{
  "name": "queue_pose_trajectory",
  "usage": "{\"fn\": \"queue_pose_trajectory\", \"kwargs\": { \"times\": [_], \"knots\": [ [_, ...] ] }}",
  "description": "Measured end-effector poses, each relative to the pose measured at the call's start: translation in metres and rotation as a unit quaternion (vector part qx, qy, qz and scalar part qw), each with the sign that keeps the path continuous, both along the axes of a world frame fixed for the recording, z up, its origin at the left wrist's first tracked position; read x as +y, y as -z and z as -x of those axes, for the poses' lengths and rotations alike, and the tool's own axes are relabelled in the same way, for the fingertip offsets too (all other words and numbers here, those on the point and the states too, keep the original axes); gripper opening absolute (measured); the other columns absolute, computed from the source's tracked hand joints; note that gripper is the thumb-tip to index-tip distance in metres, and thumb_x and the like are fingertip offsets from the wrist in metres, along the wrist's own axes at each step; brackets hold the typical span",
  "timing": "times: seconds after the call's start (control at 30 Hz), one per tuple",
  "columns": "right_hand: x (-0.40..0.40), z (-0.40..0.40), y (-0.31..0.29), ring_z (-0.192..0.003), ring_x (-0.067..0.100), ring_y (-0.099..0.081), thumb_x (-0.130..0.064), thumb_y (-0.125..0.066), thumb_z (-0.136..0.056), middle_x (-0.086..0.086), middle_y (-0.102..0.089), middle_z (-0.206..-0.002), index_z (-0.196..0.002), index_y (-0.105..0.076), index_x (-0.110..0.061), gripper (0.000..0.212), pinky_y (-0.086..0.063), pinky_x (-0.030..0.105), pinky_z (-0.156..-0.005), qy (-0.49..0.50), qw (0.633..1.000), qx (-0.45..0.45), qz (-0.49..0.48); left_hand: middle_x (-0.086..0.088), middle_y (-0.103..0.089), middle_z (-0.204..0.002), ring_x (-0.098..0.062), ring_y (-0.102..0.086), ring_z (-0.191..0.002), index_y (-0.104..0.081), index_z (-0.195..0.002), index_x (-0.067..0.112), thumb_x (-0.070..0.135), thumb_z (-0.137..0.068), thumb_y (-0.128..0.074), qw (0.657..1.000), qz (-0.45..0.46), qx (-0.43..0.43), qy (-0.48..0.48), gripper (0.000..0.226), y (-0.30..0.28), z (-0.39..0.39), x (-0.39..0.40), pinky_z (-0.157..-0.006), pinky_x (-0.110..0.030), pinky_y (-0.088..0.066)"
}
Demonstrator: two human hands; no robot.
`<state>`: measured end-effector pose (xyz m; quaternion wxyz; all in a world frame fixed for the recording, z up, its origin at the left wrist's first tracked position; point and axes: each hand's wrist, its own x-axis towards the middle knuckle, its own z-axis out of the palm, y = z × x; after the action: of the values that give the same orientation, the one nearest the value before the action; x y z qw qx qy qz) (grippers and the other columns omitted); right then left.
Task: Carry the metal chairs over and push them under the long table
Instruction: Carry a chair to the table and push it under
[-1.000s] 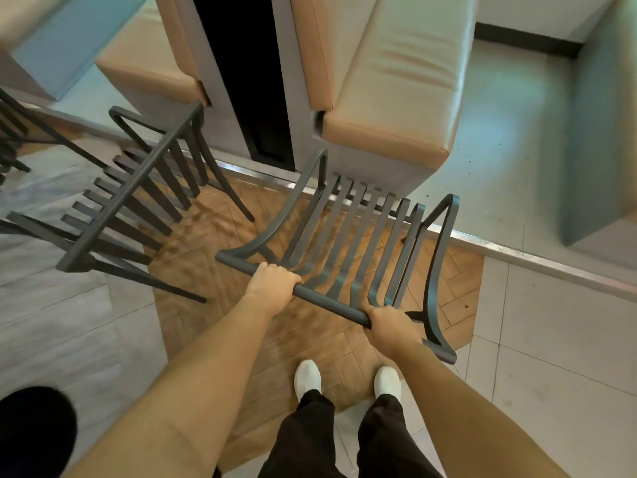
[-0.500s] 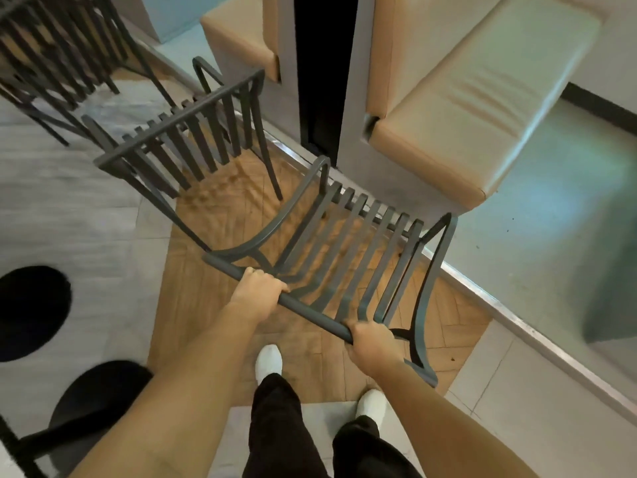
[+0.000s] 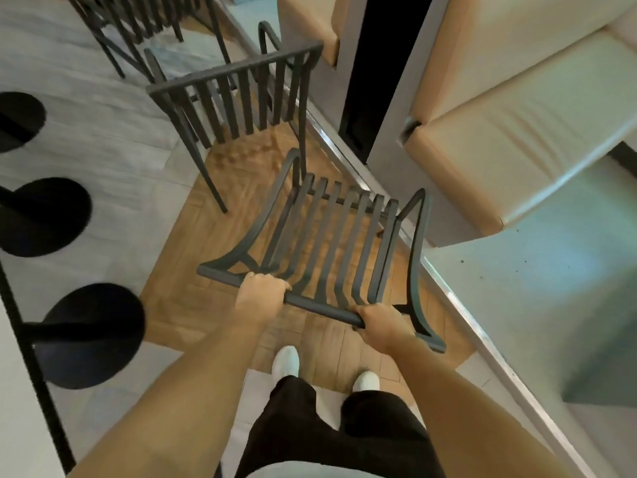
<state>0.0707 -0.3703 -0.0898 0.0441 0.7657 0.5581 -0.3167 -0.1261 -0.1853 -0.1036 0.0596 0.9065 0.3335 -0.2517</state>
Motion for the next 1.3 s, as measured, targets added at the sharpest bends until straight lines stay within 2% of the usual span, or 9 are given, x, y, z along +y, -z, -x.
{"fn": "queue_pose_trajectory", "kwargs": {
  "times": [0.2,0.37,0.53,0.7,0.77,0.87,1.0,1.2,1.3],
  "knots": [
    [-0.009,-0.033,0.004,-0.094,0.024,-0.066,-0.026,-0.056,-0.097,0.0,-0.07,-0.102,-0.127,-0.06,-0.03,0.031,-0.054,0.04,-0.081,-0.105,0.994,-0.009,0.019,0.001,-0.071,-0.122,-0.022,-0.063,-0.118,-0.062,-0.137,0.039,0.018,-0.1,-0.052,0.997,0.004,0.013,-0.074,0.044,-0.014,-0.009,-0.042,-0.103,-0.038,-0.04],
    [-0.021,-0.064,0.004,-0.087,0.024,-0.066,-0.024,-0.058,-0.095,0.001,-0.068,-0.096,-0.122,-0.063,-0.025,0.028,-0.056,0.04,-0.078,-0.179,0.983,-0.013,0.038,0.002,-0.07,-0.122,-0.024,-0.064,-0.116,-0.063,-0.134,0.036,0.016,-0.101,-0.051,0.986,0.018,0.034,-0.163,0.04,-0.023,-0.029,-0.091,-0.101,-0.038,-0.04],
    [-0.037,-0.09,0.002,-0.08,0.022,-0.06,-0.018,-0.052,-0.098,-0.001,-0.059,-0.086,-0.126,-0.061,-0.023,0.03,-0.052,0.036,-0.073,-0.27,0.961,-0.033,0.046,0.003,-0.07,-0.106,-0.025,-0.065,-0.105,-0.067,-0.121,0.033,0.025,-0.1,-0.057,0.97,0.036,0.038,-0.236,0.025,-0.022,-0.04,-0.146,-0.093,-0.042,-0.039],
    [-0.048,-0.107,0.0,-0.083,0.018,-0.062,-0.018,-0.053,-0.098,-0.002,-0.063,-0.095,-0.135,-0.058,-0.031,0.039,-0.057,0.036,-0.078,-0.307,0.948,-0.042,0.069,0.004,-0.058,-0.091,-0.027,-0.064,-0.102,-0.065,-0.116,0.03,0.033,-0.102,-0.055,0.947,0.065,0.031,-0.312,0.017,-0.022,-0.047,-0.197,-0.088,-0.043,-0.041],
    [-0.051,-0.112,-0.001,-0.088,0.019,-0.065,-0.02,-0.053,-0.099,-0.001,-0.066,-0.1,-0.136,-0.058,-0.034,0.04,-0.058,0.038,-0.08,-0.319,0.944,-0.046,0.075,0.001,-0.063,-0.097,-0.027,-0.064,-0.103,-0.067,-0.116,0.027,0.033,-0.102,-0.056,0.938,0.069,0.025,-0.338,0.019,-0.025,-0.052,-0.217,-0.082,-0.04,-0.041],
    [-0.057,-0.119,-0.005,-0.087,0.016,-0.063,-0.021,-0.055,-0.099,-0.005,-0.064,-0.097,-0.134,-0.059,-0.035,0.037,-0.056,0.034,-0.079,-0.339,0.937,-0.048,0.068,-0.003,-0.068,-0.11,-0.028,-0.064,-0.106,-0.066,-0.117,0.02,0.034,-0.102,-0.056,0.928,0.066,0.035,-0.364,0.022,-0.027,-0.06,-0.244,-0.081,-0.038,-0.044],
    [-0.056,-0.13,-0.003,-0.098,0.017,-0.064,-0.028,-0.057,-0.099,-0.004,-0.067,-0.107,-0.132,-0.061,-0.035,0.033,-0.053,0.032,-0.085,-0.387,0.919,-0.061,0.049,-0.006,-0.067,-0.114,-0.028,-0.064,-0.107,-0.065,-0.12,0.016,0.033,-0.102,-0.056,0.91,0.086,0.04,-0.404,0.026,-0.027,-0.069,-0.269,-0.081,-0.038,-0.049],
    [-0.034,-0.148,-0.001,-0.097,0.018,-0.065,-0.025,-0.056,-0.099,-0.006,-0.066,-0.104,-0.131,-0.061,-0.039,0.035,-0.05,0.031,-0.076,-0.465,0.882,-0.066,0.05,-0.008,-0.067,-0.12,-0.03,-0.064,-0.111,-0.062,-0.126,0.015,0.027,-0.105,-0.052,0.883,0.076,0.051,-0.46,0.026,-0.033,-0.093,-0.294,-0.086,-0.04,-0.051],
    [-0.024,-0.156,-0.001,-0.096,0.019,-0.065,-0.021,-0.056,-0.099,-0.006,-0.066,-0.105,-0.138,-0.057,-0.04,0.043,-0.047,0.03,-0.073,-0.5,0.862,-0.062,0.061,-0.006,-0.068,-0.118,-0.028,-0.065,-0.11,-0.064,-0.124,0.018,0.027,-0.106,-0.049,0.856,0.066,0.046,-0.51,0.025,-0.032,-0.109,-0.31,-0.087,-0.038,-0.049]
  ]
}}
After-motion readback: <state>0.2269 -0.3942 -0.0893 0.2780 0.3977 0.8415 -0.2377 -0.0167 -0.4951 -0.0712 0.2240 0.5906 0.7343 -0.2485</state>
